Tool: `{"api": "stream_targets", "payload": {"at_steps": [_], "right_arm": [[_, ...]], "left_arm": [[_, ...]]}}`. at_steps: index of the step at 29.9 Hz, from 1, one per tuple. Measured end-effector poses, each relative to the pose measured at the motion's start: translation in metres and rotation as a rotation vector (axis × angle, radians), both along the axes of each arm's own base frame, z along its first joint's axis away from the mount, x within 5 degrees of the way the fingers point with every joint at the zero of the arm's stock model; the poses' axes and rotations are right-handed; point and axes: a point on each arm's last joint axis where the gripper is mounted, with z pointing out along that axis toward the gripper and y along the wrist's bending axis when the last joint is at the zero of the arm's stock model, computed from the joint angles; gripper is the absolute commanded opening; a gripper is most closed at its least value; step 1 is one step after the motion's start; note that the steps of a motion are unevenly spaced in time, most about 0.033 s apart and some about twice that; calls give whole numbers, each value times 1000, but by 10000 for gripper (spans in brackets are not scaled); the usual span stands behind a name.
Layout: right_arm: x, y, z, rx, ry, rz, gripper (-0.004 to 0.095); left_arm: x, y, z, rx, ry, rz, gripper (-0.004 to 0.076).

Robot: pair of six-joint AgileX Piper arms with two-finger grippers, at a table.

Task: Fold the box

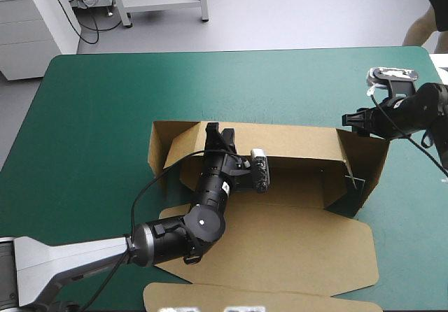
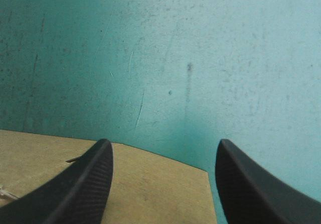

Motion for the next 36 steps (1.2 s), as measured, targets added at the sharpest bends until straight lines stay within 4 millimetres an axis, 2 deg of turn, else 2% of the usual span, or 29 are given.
{"api": "stream_targets", "payload": {"at_steps": [11,23,31,36], "right_arm": [[1,0,1,2,-14,-2,553],[-1,0,21,-14,-26,8,553],[-7,1,18,-10,32,33,553],[-18,9,6,46,46,95,553]], "left_arm": [[-1,0,0,-64,-3,32,-10],[2,-5,14,-139,-13,50,-10],[2,-5,13,-122,-10,50,-10],[2,-5,10,-77,15,40,-10]]}}
